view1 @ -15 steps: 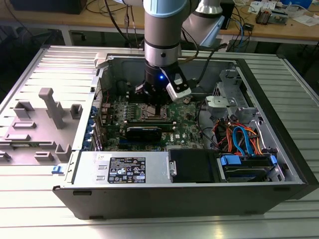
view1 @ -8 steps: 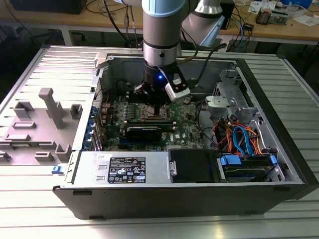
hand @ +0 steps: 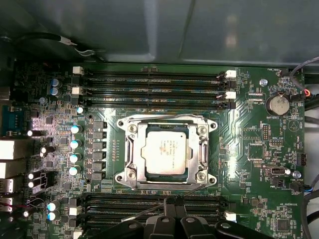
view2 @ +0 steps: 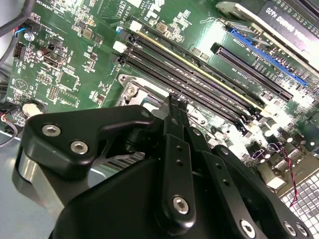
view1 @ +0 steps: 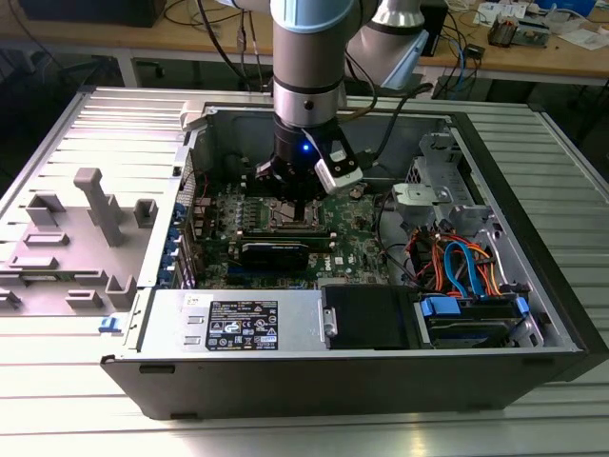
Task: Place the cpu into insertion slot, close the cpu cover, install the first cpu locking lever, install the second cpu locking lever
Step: 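Install the second cpu locking lever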
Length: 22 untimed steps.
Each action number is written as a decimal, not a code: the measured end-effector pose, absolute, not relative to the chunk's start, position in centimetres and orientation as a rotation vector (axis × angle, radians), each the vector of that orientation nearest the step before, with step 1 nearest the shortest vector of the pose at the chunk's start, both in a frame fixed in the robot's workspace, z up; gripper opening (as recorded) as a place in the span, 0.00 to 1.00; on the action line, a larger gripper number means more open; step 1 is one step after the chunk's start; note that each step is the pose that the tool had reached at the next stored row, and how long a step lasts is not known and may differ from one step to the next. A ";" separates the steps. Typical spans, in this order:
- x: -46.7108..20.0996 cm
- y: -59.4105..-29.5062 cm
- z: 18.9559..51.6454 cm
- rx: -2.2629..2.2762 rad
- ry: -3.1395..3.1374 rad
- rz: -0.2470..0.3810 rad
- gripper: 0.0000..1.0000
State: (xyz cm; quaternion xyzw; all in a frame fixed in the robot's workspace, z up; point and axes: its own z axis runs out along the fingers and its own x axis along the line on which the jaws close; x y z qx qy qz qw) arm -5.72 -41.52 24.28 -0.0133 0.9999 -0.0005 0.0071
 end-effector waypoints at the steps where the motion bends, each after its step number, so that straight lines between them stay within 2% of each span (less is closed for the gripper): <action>1: -5.7 -41.5 24.3 -0.042 3.127 -0.001 0.11; 6: -5.7 -41.6 24.3 -0.042 3.127 0.008 0.11; 9: -5.8 -41.7 24.2 -0.041 3.125 0.095 0.11; 10: -5.9 -41.8 24.2 -0.041 3.125 0.106 0.11; 16: -6.7 -43.4 24.2 -0.041 3.129 0.119 0.11; 22: -7.0 -43.6 24.0 -0.041 3.204 0.140 0.11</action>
